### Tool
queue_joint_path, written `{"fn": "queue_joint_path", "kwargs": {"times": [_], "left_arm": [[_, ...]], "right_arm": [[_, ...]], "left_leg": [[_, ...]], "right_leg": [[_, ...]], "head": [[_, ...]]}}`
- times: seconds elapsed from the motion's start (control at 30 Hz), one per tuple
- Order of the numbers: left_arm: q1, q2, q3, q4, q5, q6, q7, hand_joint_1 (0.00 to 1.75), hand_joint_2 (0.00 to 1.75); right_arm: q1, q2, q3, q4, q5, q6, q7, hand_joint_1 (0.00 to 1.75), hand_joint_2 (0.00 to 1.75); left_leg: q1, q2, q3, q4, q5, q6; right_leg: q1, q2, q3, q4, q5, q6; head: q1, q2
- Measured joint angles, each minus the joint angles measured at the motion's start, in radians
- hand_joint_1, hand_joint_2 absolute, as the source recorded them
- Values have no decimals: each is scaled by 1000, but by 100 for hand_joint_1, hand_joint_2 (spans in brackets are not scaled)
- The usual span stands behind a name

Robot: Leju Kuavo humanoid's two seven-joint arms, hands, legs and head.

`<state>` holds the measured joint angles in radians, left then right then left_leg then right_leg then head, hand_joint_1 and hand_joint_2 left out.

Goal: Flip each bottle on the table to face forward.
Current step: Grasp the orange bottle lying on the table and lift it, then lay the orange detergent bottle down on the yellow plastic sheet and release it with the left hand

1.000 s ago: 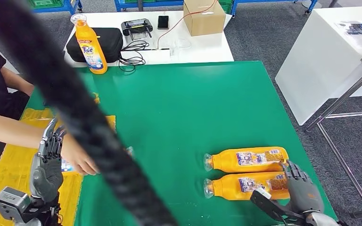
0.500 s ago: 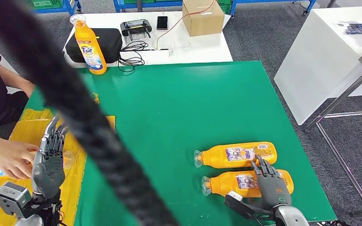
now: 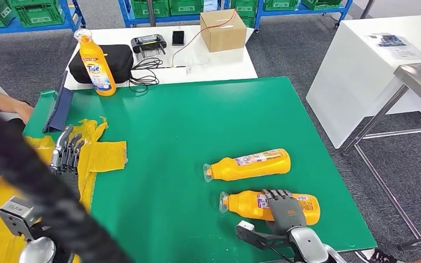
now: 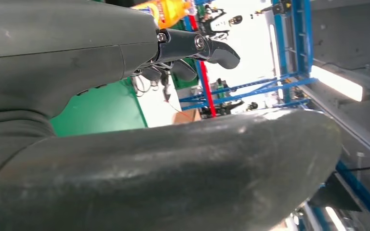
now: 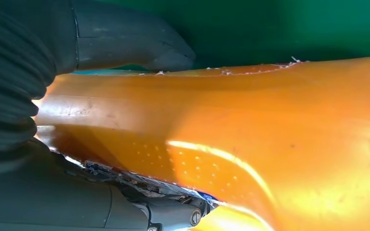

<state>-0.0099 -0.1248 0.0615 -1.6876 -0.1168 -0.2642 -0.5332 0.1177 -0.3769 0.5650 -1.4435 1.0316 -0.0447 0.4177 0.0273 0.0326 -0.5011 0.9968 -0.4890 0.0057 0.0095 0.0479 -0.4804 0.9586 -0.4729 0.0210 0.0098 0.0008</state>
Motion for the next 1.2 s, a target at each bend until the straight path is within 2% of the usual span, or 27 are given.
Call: {"fn": "queue_joint_path", "kwargs": {"times": [0.17, 0.37, 0.47, 0.53, 0.6, 0.67, 0.77, 0.83, 0.9, 1.0, 1.2], "left_arm": [[-56, -4, -18, 3, 7, -2, 7, 0, 0], [-82, -6, -31, 5, 9, -2, 9, 0, 0], [-84, -9, -34, 3, 18, 0, 10, 0, 0], [-69, -9, -34, -4, 31, -1, 17, 0, 0], [-33, -9, -33, -13, 50, -13, 31, 0, 87], [11, -10, -35, -18, 64, -33, 45, 0, 175], [59, -19, -55, -20, 70, -49, 64, 0, 175], [80, -26, -76, -21, 67, -47, 74, 0, 175], [95, -31, -92, -21, 63, -42, 81, 0, 175], [106, -34, -107, -21, 61, -37, 84, 0, 175], [115, -35, -128, -22, 73, -49, 85, 0, 175]], "right_arm": [[-56, -32, 81, 30, -67, -2, 42, 175, 175], [-81, -51, 119, 47, -89, -8, 54, 175, 175], [-76, -57, 124, 49, -156, -90, 38, 175, 175], [-57, -52, 105, 47, -239, -193, -51, 175, 175], [-29, -30, 50, 27, -327, -245, -202, 175, 175], [0, 28, -40, -17, -410, -220, -370, 175, 175], [46, 167, -189, -95, -497, -104, -559, 175, 175], [73, 250, -260, -139, -516, -53, -608, 175, 175], [96, 306, -305, -168, -519, -38, -621, 175, 175], [117, 357, -349, -191, -520, -33, -628, 175, 175], [134, 408, -379, -223, -563, 11, -671, 175, 175]], "left_leg": [[11, 4, -4, 0, 5, -4], [14, 5, -5, 0, 9, -4], [14, 2, -10, 0, 12, -4], [13, -1, -18, 0, 18, -3], [13, -1, -26, 0, 22, -2], [13, -1, -28, 1, 24, -4], [12, -8, -34, 1, 27, -4], [12, -19, -43, 1, 31, -4], [11, -26, -53, 1, 34, -5], [8, -32, -59, 1, 36, -5], [5, -32, -64, 1, 36, -5]], "right_leg": [[11, 3, 0, -8, 5, -4], [15, 4, 0, -12, 10, -4], [15, 3, -1, -13, 12, -3], [13, 1, -5, -13, 18, -1], [12, 0, -7, -12, 24, -1], [12, 0, -6, -12, 26, -1], [12, -8, -13, -10, 26, -2], [12, -19, -18, -9, 25, -1], [11, -26, -25, -7, 24, -1], [8, -30, -31, -5, 23, 0], [6, -30, -36, -4, 23, 0]], "head": [[0, 0], [0, 0], [0, 0], [0, 0], [0, 0], [0, 0], [0, 0], [0, 0], [0, 0], [0, 0], [0, 0]]}}
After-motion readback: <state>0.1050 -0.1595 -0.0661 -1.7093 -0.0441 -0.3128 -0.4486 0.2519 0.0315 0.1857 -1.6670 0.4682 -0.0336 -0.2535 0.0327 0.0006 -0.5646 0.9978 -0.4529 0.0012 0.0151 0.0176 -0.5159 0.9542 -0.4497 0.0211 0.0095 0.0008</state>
